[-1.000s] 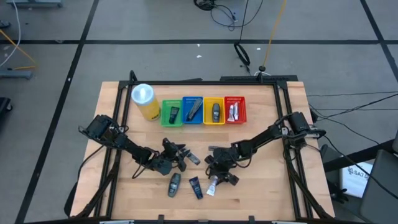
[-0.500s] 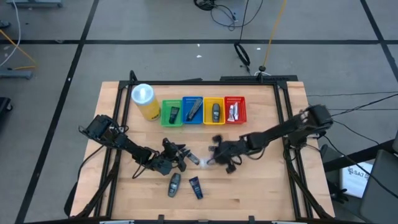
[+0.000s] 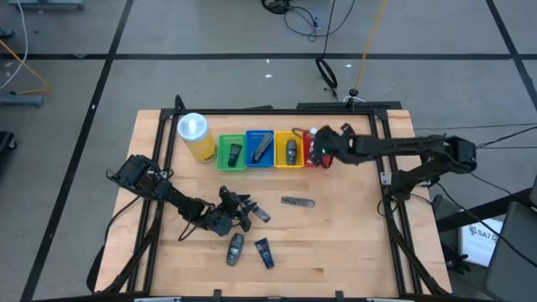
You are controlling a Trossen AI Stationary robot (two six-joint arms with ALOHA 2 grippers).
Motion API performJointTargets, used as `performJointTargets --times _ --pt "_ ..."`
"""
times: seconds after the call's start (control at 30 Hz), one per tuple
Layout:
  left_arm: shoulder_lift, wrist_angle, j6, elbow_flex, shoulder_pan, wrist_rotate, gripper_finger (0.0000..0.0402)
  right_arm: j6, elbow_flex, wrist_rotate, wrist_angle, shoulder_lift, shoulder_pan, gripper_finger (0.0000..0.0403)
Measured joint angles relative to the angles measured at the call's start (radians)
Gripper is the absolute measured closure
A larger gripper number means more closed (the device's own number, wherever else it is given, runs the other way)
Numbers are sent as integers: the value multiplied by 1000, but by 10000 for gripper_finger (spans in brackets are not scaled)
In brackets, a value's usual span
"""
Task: Pick & Place Travel size toiletries
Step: Put the toothpaste into the red basket, then adjust the toothpaste in the basket
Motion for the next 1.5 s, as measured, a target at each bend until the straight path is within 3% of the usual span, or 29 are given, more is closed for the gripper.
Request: performJointTargets --times 0.1,0.53,0.8,1.0,1.1,1.27,1.4,1.5 --pt "0 0 0 0 1 0 234 9 -28 -82 19 38 -63 335" --pt "0 -1 7 0 3 0 233 28 -46 -122 36 129 -98 278" --pt "0 -1 7 0 3 1 234 -55 -46 -253 92 5 -62 208" --pt "0 1 2 0 3 1 234 -128 -46 -404 205 -96 60 191" --pt "0 1 -6 0 3 2 233 -153 -46 -372 219 -105 144 195" --pt "0 1 -7 0 2 4 234 -107 -66 -188 208 -106 238 207" --pt "0 1 -8 0 2 4 233 -52 -95 -53 151 -105 264 220" --pt "0 1 -8 0 2 3 234 39 -96 76 47 -105 223 234"
